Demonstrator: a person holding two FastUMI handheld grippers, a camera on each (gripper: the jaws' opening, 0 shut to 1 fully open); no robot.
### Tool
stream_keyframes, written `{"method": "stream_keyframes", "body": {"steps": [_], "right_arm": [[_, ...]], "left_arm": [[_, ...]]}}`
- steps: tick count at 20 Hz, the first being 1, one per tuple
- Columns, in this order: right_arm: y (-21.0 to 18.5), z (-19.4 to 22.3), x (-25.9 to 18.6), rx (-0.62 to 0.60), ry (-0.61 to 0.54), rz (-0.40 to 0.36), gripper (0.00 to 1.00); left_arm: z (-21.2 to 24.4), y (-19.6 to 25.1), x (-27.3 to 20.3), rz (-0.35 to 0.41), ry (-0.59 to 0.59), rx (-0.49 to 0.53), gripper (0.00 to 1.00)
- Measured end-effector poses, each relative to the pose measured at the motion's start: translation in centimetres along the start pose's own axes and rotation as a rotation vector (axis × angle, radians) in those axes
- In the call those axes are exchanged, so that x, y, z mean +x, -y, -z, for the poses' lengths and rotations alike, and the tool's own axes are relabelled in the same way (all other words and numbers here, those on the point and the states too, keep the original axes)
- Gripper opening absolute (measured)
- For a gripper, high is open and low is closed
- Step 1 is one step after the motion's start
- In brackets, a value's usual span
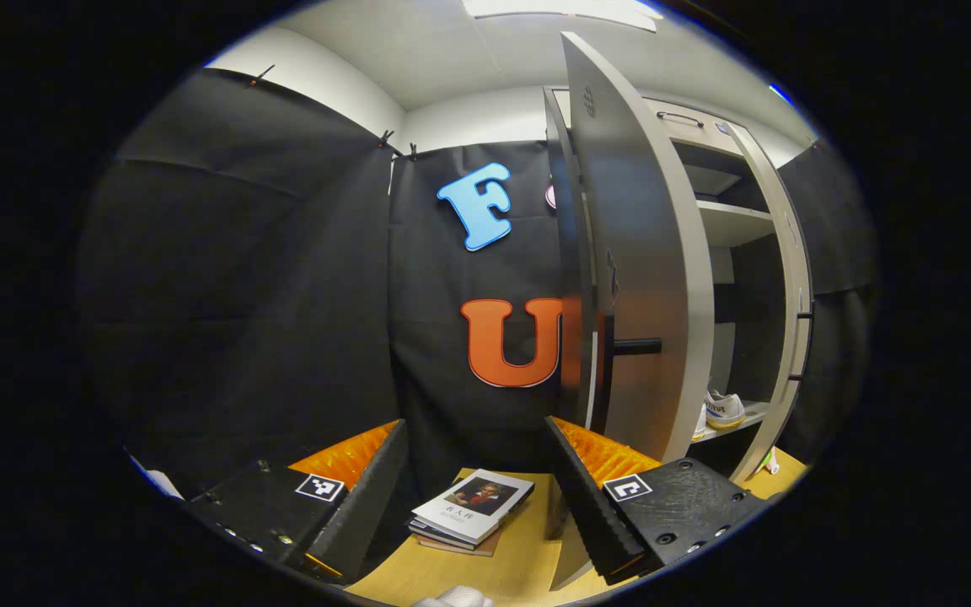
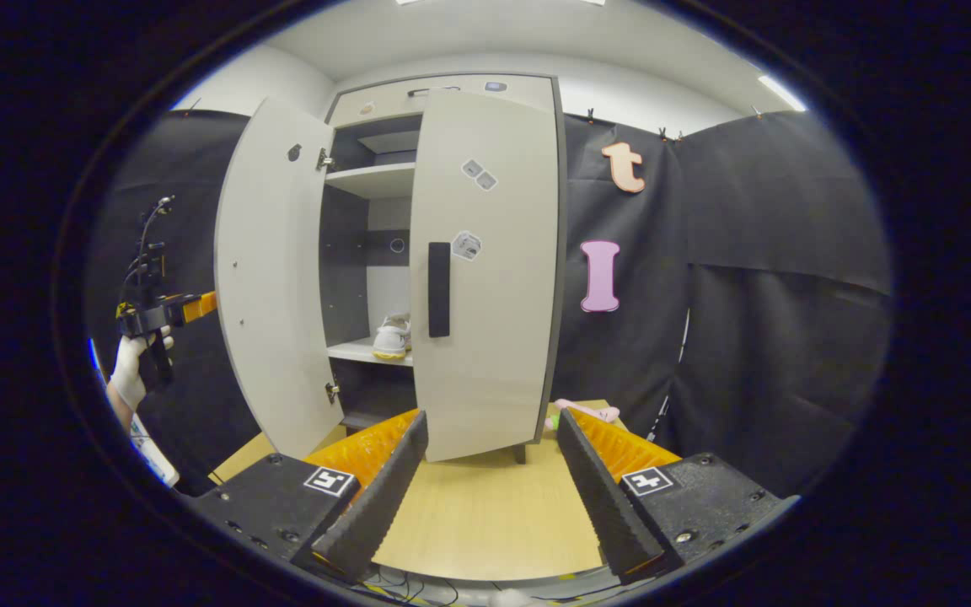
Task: Grab one shoe with the right hand and put it into the shoe cabinet, grab the other shoe with the left hand and put it into the shoe cabinet; then close the right door with the right hand and the left door with the left hand.
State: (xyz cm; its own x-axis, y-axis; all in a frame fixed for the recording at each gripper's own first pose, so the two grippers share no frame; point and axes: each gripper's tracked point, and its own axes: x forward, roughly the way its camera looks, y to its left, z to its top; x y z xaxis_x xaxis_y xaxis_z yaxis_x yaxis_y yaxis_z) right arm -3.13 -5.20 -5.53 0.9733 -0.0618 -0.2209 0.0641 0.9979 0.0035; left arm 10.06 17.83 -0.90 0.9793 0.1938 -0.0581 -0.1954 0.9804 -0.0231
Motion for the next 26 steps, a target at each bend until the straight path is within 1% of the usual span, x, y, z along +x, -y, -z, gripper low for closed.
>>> {"method": "stream_keyframes", "body": {"steps": [2,3,8,9,11,15,16,18,21,25,26], "right_arm": [[0.0,-0.2,-0.2,-0.002,0.006,0.001,0.99],[0.0,-0.3,-0.1,0.000,0.008,0.000,0.99],[0.8,0.3,0.0,0.012,0.002,-0.021,1.00],[1.1,0.4,-0.1,0.015,0.001,-0.027,0.99],[1.9,0.5,-0.3,0.017,0.006,-0.031,0.99],[3.9,0.7,-0.4,0.028,0.015,-0.050,1.00],[4.5,0.8,-0.3,0.027,0.014,-0.057,0.99],[5.8,0.8,-0.2,0.029,0.013,-0.073,0.99],[7.8,0.6,0.5,0.024,0.012,-0.093,0.99],[10.0,0.5,1.4,0.011,-0.002,-0.124,0.99],[10.5,0.3,1.7,0.008,-0.001,-0.128,1.00]], "left_arm": [[-0.5,-0.2,0.3,-0.017,0.025,0.019,0.94],[-0.7,-0.1,0.2,-0.016,0.035,0.018,0.93],[-1.1,1.0,-0.5,-0.014,0.061,0.050,0.93],[-1.2,1.3,-0.6,-0.021,0.063,0.051,0.91],[-1.3,1.4,-1.0,-0.044,0.059,0.055,0.88],[-1.4,2.5,-1.9,-0.076,0.053,0.052,0.88],[-1.5,2.9,-2.1,-0.081,0.053,0.055,0.87],[-1.6,4.2,-2.4,-0.088,0.044,0.058,0.88],[-1.7,7.0,-3.2,-0.077,0.041,0.060,0.88],[-1.9,11.9,-3.2,-0.038,0.049,0.039,0.88],[-1.9,13.3,-3.0,-0.027,0.049,0.028,0.87]]}}
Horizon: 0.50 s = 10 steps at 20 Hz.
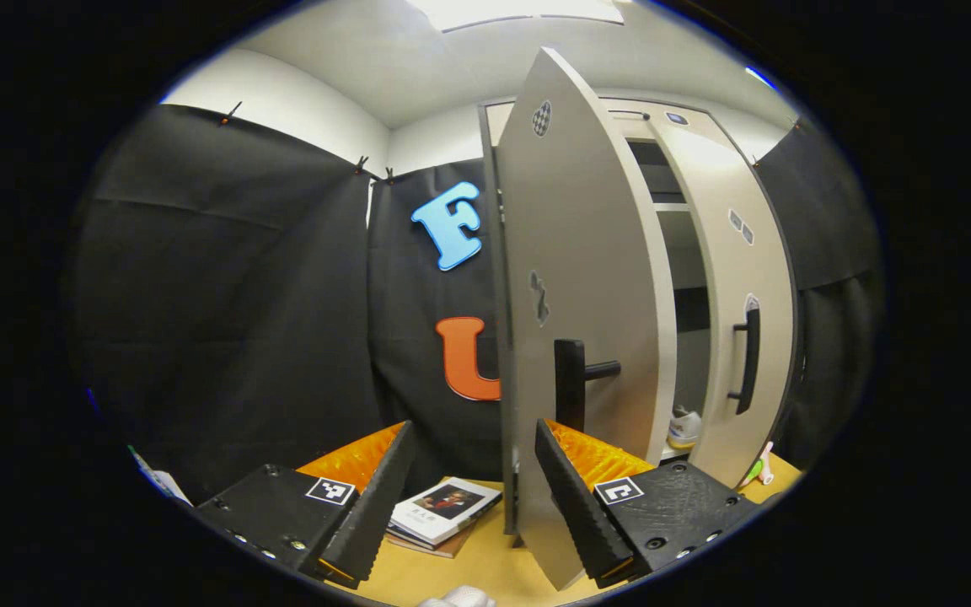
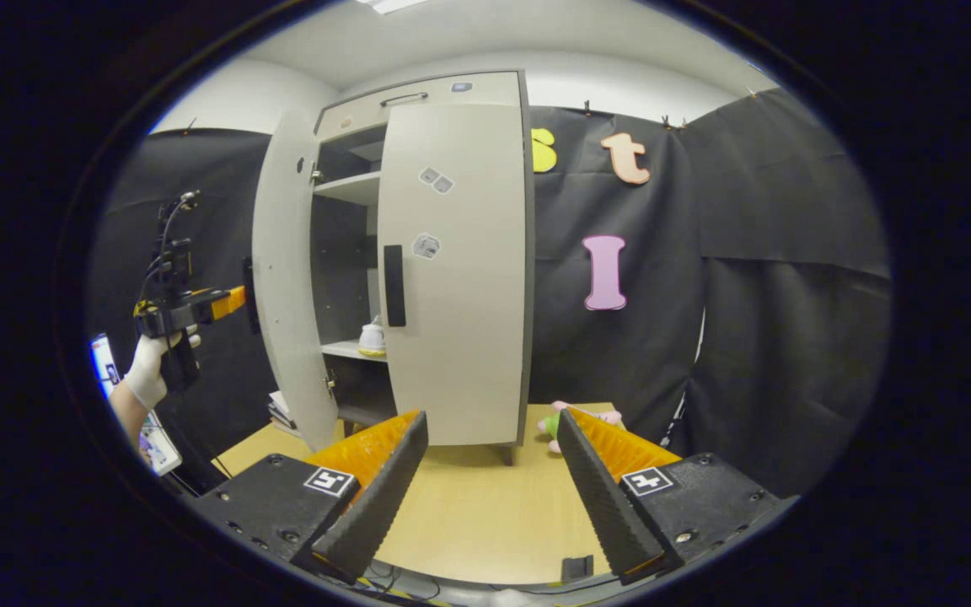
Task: Grab one shoe with the right hand and put it into the shoe cabinet, grab the other shoe with the left hand and put it into the shoe cabinet; then close the right door with the right hand and the left door with the left hand.
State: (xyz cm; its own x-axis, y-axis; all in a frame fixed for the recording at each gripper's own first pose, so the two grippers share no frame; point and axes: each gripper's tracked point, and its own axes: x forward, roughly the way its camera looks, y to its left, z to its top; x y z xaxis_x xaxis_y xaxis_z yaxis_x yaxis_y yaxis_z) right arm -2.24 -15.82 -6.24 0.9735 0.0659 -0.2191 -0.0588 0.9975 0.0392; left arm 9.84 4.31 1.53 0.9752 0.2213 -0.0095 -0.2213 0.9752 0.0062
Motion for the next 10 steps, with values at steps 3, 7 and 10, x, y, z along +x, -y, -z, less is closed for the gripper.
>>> {"method": "stream_keyframes", "body": {"steps": [3,7,10], "right_arm": [[1.1,-0.3,0.4,0.001,0.002,-0.016,1.00],[1.6,-1.5,0.9,-0.008,0.024,-0.035,0.99],[1.4,-2.1,1.5,-0.019,0.037,-0.049,0.99]], "left_arm": [[0.3,3.5,0.9,0.024,-0.011,-0.020,1.00],[0.3,6.0,0.2,0.042,-0.031,-0.037,1.00],[0.5,6.6,-1.3,0.053,-0.042,-0.021,0.96]]}}
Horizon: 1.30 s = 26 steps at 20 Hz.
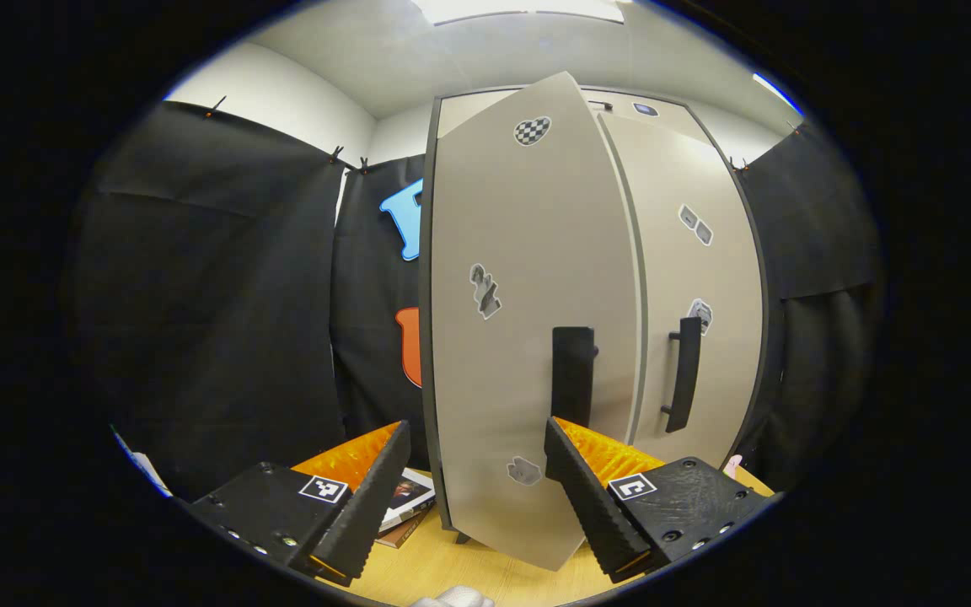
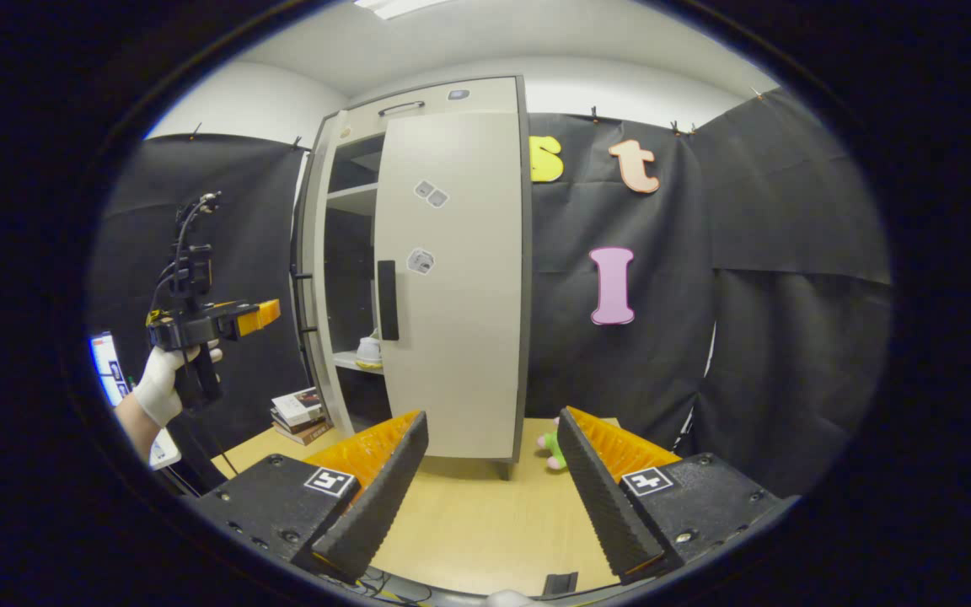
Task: Grab one shoe with the right hand and put it into the shoe cabinet, grab the other shoe with the left hand and put it into the shoe cabinet; then close the right door with the right hand and the left door with the left hand.
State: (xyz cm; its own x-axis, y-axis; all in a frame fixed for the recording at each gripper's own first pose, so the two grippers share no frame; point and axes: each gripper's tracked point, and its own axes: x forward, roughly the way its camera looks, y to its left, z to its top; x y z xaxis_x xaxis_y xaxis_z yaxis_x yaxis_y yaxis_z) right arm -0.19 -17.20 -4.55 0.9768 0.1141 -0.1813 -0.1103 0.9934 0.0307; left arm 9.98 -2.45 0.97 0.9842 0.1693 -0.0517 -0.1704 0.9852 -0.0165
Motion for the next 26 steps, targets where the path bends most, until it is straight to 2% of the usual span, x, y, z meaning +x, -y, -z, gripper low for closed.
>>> {"method": "stream_keyframes", "body": {"steps": [6,14,21,26], "right_arm": [[-1.8,-1.1,1.3,0.016,0.014,-0.018,0.99],[-4.3,-3.4,1.9,0.024,0.071,0.009,0.99],[-4.8,-3.5,1.2,0.029,0.092,0.092,1.00],[-6.2,-2.7,0.4,0.031,0.080,0.125,1.00]], "left_arm": [[0.4,1.2,-4.7,0.057,-0.021,-0.001,0.96],[-0.9,1.8,-10.8,0.145,-0.019,-0.007,0.96],[-1.1,-0.9,-13.8,0.138,-0.005,0.010,0.96],[0.5,-1.8,-14.7,0.149,-0.036,-0.030,0.96]]}}
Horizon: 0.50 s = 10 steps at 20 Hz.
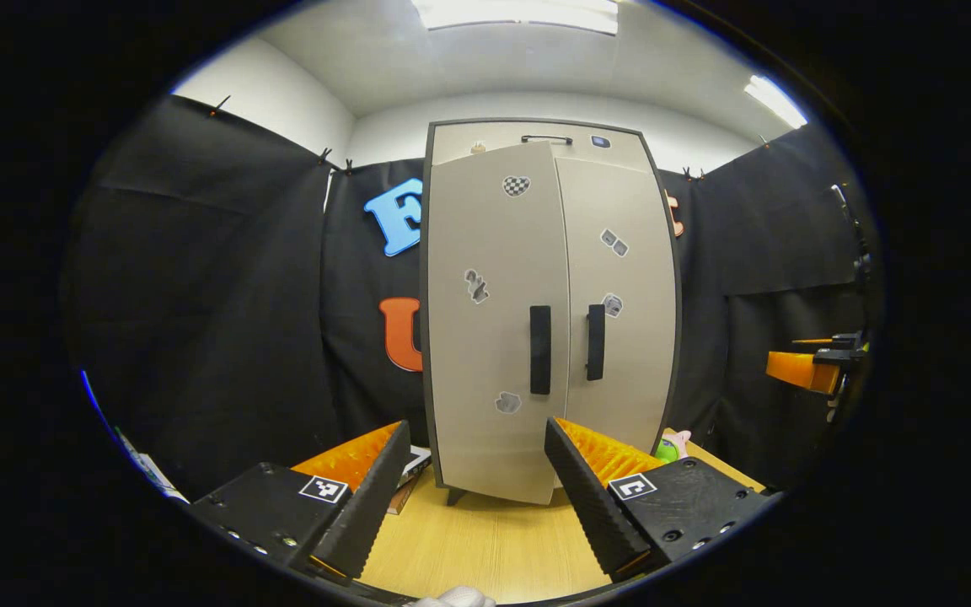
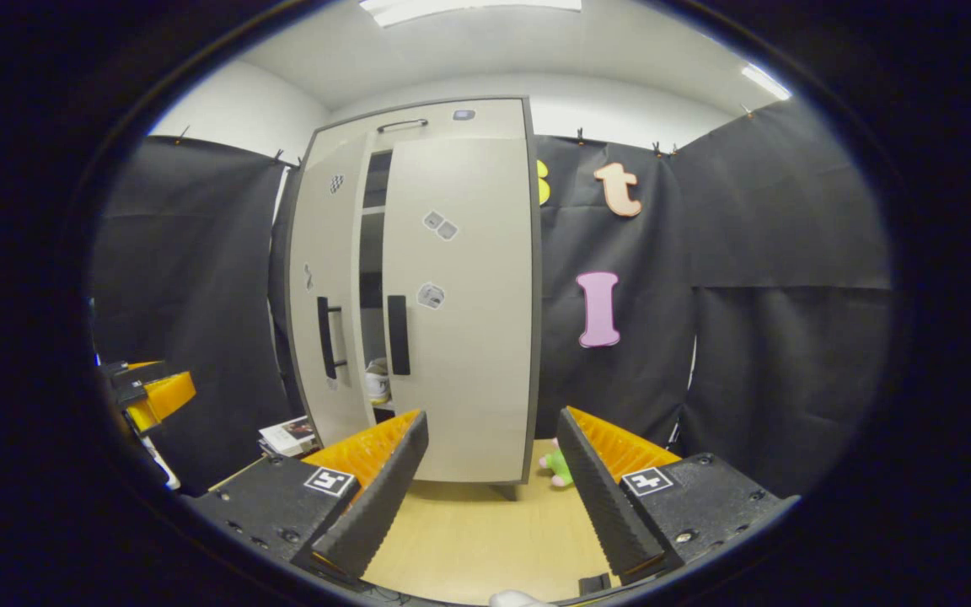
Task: Grab one shoe with the right hand and put it into the shoe cabinet, grab the other shoe with the left hand and put it into the shoe cabinet; then close the right door with the right hand and the left door with the left hand.
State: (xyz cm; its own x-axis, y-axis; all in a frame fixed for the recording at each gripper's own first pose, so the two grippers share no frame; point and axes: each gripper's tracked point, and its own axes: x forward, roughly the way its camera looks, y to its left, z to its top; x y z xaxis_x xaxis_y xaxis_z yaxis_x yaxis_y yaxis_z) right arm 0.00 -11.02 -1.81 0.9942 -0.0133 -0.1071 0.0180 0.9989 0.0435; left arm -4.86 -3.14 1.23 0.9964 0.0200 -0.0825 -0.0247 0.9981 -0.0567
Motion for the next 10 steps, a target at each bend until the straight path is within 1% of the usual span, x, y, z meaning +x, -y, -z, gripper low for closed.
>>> {"method": "stream_keyframes", "body": {"steps": [3,4,5,6,7,8,10], "right_arm": [[-1.7,0.2,-0.3,0.003,-0.005,-0.005,0.99],[-2.2,0.1,-0.5,-0.002,0.000,-0.001,1.00],[-2.4,0.0,-0.8,-0.007,0.008,0.006,0.99],[-2.7,-0.1,-0.9,-0.007,0.012,0.010,1.00],[-3.2,0.0,-1.1,-0.003,0.017,0.010,0.99],[-3.6,0.0,-1.3,-0.001,0.021,0.012,1.00],[-4.0,0.0,-1.6,-0.012,0.025,0.023,1.00]], "left_arm": [[0.3,-0.9,-0.6,0.009,-0.004,0.002,0.96],[0.2,-1.3,-0.7,0.011,-0.003,0.002,0.96],[0.0,-1.6,-0.8,0.018,0.004,0.000,0.96],[-0.1,-1.8,-0.9,0.023,0.005,-0.001,0.96],[-0.2,-2.1,-1.1,0.025,0.010,-0.002,0.96],[-0.2,-2.3,-1.1,0.031,0.010,-0.001,0.96],[-0.2,-2.7,-1.3,0.037,0.015,0.001,0.96]]}}
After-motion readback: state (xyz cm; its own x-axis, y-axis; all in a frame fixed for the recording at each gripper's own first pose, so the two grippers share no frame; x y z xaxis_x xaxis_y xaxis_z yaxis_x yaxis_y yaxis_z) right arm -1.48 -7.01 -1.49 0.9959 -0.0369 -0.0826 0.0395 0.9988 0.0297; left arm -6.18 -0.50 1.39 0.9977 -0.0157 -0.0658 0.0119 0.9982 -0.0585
